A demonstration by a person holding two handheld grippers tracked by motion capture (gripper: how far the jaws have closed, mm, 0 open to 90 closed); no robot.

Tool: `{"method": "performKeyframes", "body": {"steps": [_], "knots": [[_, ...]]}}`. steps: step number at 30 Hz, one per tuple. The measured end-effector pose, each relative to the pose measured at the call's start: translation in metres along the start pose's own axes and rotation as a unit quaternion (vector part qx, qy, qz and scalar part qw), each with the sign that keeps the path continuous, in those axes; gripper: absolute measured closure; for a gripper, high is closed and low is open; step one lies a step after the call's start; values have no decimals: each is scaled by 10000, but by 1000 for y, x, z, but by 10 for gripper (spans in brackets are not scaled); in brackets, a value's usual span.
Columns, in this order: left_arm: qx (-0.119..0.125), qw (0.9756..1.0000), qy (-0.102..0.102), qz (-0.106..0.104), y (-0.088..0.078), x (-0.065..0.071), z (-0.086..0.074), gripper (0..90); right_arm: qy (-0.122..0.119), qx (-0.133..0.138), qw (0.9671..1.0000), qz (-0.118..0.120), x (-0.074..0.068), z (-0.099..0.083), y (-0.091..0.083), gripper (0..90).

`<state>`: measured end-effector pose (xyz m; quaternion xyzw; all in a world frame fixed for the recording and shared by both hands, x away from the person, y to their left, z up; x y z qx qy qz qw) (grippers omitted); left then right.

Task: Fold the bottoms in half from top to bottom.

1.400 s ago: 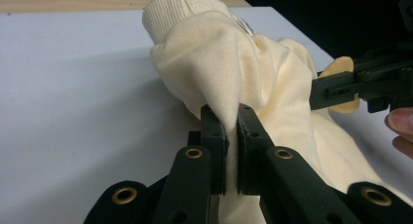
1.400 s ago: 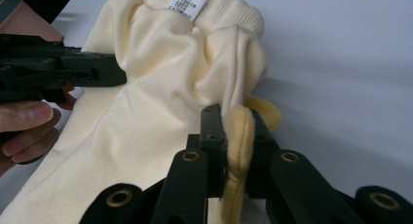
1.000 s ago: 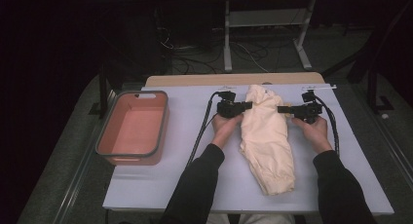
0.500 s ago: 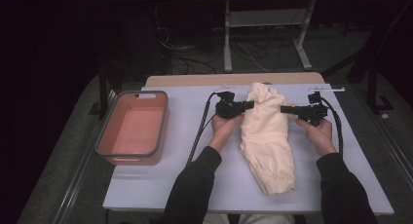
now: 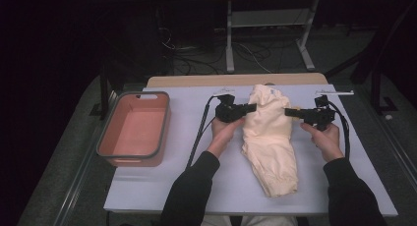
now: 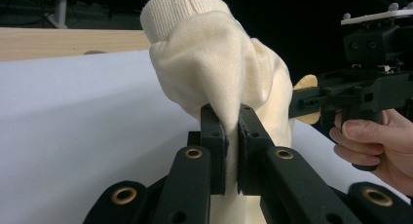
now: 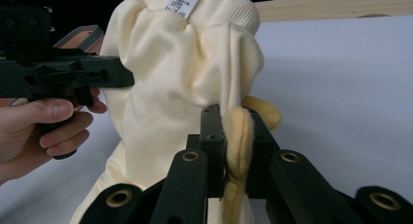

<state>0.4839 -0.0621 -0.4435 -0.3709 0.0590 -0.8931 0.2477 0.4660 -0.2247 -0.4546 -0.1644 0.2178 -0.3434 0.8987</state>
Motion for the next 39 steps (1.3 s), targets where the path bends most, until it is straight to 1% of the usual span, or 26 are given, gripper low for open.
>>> {"method": "performKeyframes", "body": {"steps": [2, 7, 18, 32, 39], "knots": [[17, 10000, 3, -13, -1, 2, -1, 841, -25, 8, 10000, 16, -2, 0, -2, 808], [18, 9999, 108, 12, -4, 5, -2, 840, -33, 23, 10000, 35, -4, 0, -3, 808], [31, 9999, 111, -71, -10, 12, -5, 840, -80, 34, 9999, 51, -9, 0, -8, 808], [37, 9997, 192, -144, -17, 19, -12, 840, -177, 70, 9998, 71, -22, -2, -18, 807], [69, 9996, 177, -215, -20, 23, -16, 840, -209, 70, 9997, 65, -28, -4, -21, 807]]}}
Point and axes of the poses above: each handheld gripper's, and its own axes: y roughly forward along the jaws, z roughly out of its top, x roughly to its right, the point moved 10 cm from there along y, roughly forward along the jaws, and after that the axes turned 14 degrees about -y, right-handed, at the moved point
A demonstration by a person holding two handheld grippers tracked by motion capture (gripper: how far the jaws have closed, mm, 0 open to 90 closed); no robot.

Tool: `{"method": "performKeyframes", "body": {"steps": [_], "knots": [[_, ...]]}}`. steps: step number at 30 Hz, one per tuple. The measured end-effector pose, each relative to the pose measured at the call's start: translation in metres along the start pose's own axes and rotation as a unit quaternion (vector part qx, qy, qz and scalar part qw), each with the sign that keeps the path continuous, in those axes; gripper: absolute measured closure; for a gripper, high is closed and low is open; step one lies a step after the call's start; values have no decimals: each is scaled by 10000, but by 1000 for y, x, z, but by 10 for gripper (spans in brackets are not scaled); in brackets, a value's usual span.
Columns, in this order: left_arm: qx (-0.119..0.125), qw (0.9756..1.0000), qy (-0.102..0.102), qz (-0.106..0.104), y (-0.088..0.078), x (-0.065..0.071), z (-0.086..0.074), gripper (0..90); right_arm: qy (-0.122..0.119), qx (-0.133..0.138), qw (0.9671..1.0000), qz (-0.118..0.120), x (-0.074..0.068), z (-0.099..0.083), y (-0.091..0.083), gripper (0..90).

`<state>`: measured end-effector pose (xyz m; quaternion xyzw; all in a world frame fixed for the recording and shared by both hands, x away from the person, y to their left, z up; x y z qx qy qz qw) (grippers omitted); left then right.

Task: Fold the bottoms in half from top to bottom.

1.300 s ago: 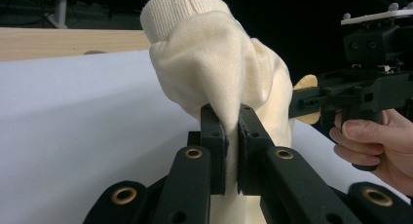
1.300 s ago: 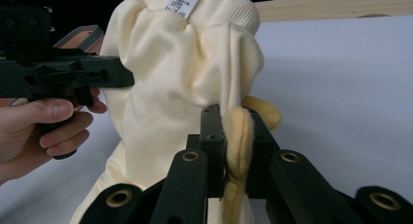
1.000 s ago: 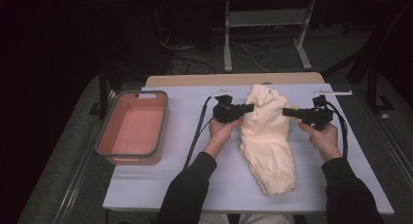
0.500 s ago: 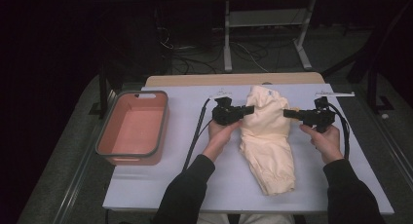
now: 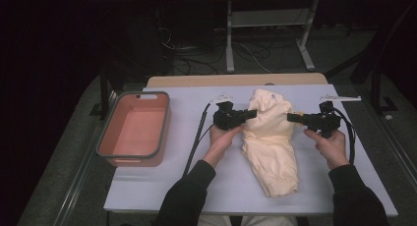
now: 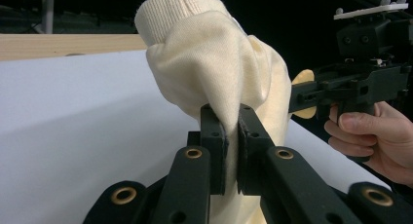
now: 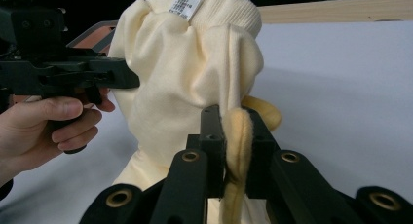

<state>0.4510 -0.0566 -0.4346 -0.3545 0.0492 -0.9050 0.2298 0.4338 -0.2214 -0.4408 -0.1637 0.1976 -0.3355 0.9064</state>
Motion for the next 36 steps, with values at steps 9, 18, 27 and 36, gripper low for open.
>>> {"method": "performKeyframes", "body": {"steps": [9, 18, 27, 36], "knots": [[-73, 9999, 98, -77, -6, 9, -7, 839, -48, -27, 10000, 16, -6, -4, -4, 807], [-171, 9996, 203, -137, -11, 16, -15, 839, -78, -87, 9999, 30, -13, -11, -9, 807], [-278, 9989, 300, -226, -16, 25, -23, 839, -100, -140, 9998, 70, -21, -17, -15, 806], [-480, 9974, 413, -343, -18, 34, -37, 839, -48, -264, 9996, 75, -26, -30, -18, 804]]}}
Point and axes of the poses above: each handheld gripper's, and its own axes: y roughly forward along the jaws, z roughly out of its top, x roughly to its right, the point moved 10 cm from there along y, roughly forward along the jaws, and after that the axes turned 14 degrees about -y, right-handed, at the moved point
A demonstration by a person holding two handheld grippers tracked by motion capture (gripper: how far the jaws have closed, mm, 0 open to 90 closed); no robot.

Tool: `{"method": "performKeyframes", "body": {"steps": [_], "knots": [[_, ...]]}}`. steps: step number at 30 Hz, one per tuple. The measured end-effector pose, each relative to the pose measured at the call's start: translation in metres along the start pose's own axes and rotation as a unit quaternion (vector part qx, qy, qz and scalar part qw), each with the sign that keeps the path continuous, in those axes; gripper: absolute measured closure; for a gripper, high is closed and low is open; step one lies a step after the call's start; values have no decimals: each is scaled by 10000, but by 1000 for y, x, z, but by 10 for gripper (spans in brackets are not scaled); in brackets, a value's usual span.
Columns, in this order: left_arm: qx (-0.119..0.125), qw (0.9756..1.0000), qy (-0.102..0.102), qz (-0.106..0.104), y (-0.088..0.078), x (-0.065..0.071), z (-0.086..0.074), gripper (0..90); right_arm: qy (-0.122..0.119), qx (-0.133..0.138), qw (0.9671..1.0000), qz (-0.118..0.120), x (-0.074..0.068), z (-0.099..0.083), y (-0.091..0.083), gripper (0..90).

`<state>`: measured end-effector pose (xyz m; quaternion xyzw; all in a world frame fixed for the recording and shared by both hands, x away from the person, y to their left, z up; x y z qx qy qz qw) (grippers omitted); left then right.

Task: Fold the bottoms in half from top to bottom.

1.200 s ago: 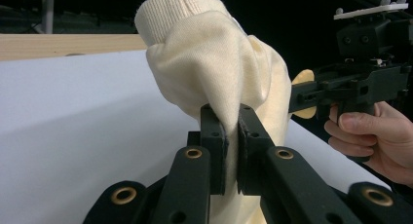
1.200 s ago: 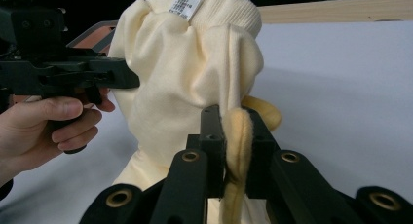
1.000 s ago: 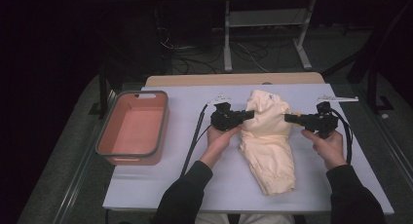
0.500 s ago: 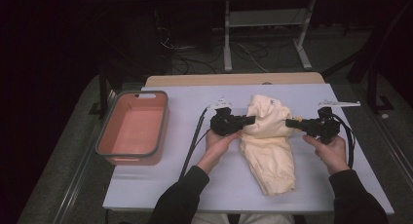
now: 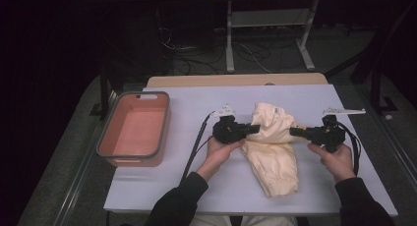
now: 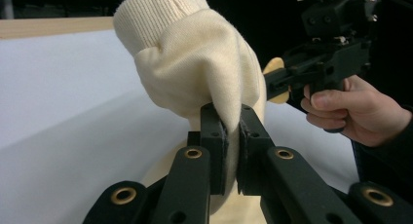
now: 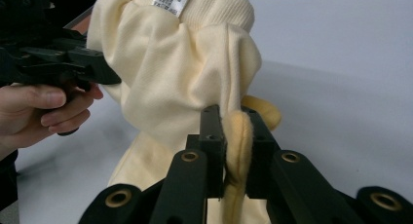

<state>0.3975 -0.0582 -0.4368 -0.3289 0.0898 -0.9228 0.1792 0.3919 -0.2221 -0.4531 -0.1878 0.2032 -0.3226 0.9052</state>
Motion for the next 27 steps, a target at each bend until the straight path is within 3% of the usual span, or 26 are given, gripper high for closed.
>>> {"method": "performKeyframes", "body": {"steps": [11, 17, 23, 27], "knots": [[-343, 9992, 205, -66, -3, 9, -22, 837, 35, -181, 9998, 8, -9, -18, -2, 800], [-436, 9988, 186, -96, -2, 10, -31, 837, -92, -347, 9993, -99, -14, -26, -2, 794], [-533, 9984, 171, -99, -2, 10, -41, 836, -33, -443, 9989, -159, -14, -32, -4, 777], [-627, 9978, 179, -130, -1, 10, -48, 836, 100, -379, 9991, -178, -13, -34, -9, 660]]}}
Point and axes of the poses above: each handheld gripper's, and its own axes: y roughly forward along the jaws, z roughly out of its top, x roughly to its right, the point moved 10 cm from there along y, roughly forward along the jaws, and after that the axes turned 14 degrees about -y, right-handed, at the moved point
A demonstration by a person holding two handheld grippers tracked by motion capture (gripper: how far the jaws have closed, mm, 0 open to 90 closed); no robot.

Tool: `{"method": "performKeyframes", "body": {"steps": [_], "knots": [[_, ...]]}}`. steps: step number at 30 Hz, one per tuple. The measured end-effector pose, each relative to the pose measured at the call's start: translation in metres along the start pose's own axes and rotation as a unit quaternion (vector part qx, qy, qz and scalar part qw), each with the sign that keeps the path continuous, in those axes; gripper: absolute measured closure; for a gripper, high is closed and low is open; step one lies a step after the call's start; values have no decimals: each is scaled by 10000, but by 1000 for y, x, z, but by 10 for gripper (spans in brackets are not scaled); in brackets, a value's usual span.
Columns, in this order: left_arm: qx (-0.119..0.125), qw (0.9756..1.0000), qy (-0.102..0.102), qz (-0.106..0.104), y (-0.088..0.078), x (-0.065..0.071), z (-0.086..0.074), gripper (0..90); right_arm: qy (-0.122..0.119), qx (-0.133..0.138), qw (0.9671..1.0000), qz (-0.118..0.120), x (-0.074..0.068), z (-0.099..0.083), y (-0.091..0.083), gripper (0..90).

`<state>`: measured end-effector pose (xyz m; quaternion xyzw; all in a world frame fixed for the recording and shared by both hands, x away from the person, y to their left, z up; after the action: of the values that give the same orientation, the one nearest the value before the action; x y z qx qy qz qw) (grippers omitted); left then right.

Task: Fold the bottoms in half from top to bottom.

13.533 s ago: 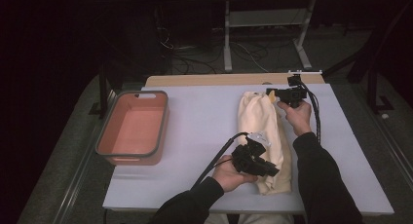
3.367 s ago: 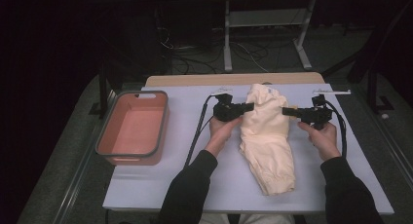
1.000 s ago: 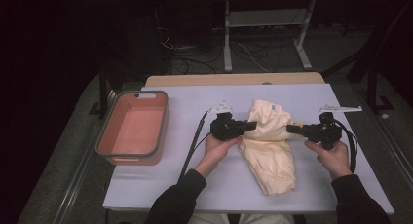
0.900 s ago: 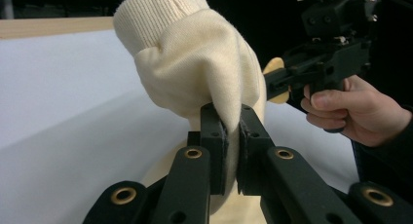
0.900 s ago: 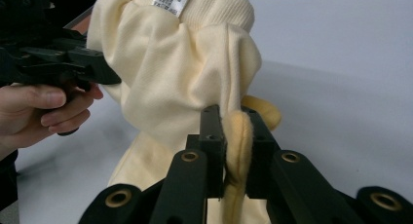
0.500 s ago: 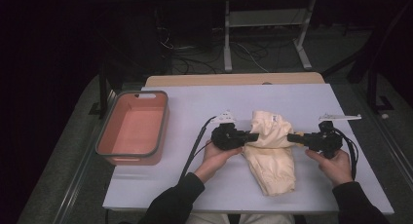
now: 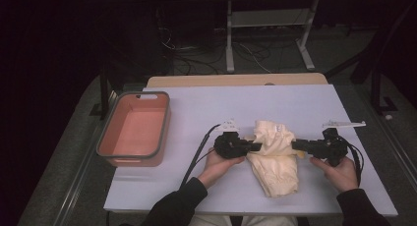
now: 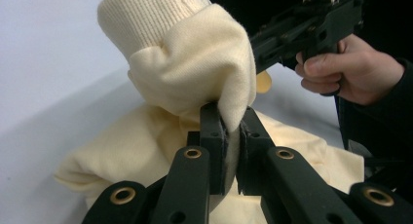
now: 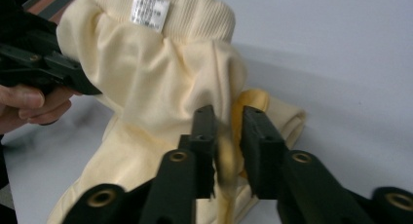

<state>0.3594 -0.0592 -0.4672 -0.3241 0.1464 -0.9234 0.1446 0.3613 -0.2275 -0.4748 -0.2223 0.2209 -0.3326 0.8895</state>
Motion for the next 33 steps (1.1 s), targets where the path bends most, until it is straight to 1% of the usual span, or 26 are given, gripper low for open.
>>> {"method": "performKeyframes", "body": {"steps": [2, 4, 5, 9, 12, 16, 20, 22, 27, 33], "knots": [[-48, 10000, -2, -20, 1, 1, -3, 836, 4, 82, 10000, 57, -1, 1, -5, 599], [-88, 10000, 4, -38, 1, 2, -5, 836, 34, 238, 9995, 215, -4, 4, -10, 563], [-101, 9999, 7, -48, 1, 2, -6, 836, 56, 319, 9991, 272, -4, 7, -13, 553], [-97, 9999, 10, -74, 2, 2, -9, 836, 80, 567, 9978, 341, -4, 15, -21, 553], [-129, 9999, -21, -96, 2, 3, -12, 836, 88, 666, 9971, 349, -1, 20, -22, 597], [-163, 9998, -16, -91, 2, 4, -13, 836, 114, 705, 9967, 394, 4, 27, -21, 730], [-164, 9998, -30, -95, 2, 5, -14, 836, 25, 737, 9964, 410, 9, 37, -22, 836], [-168, 9998, -31, -92, 2, 5, -14, 835, 0, 754, 9964, 391, 12, 42, -22, 873], [-174, 9998, -89, -85, 2, 4, -14, 835, 14, 827, 9957, 413, 21, 50, -18, 885], [-170, 9998, -92, -86, 2, 5, -14, 835, 29, 687, 9967, 422, 30, 50, -5, 886]]}}
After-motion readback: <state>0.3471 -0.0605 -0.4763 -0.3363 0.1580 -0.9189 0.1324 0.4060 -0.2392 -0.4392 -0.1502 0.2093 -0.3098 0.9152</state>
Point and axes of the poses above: each handheld gripper's, and its own axes: y roughly forward along the jaws, z roughly out of its top, x roughly to its right, the point moved 10 cm from there along y, roughly forward along the jaws, and after that the axes turned 14 degrees about -y, right-handed, at the moved point
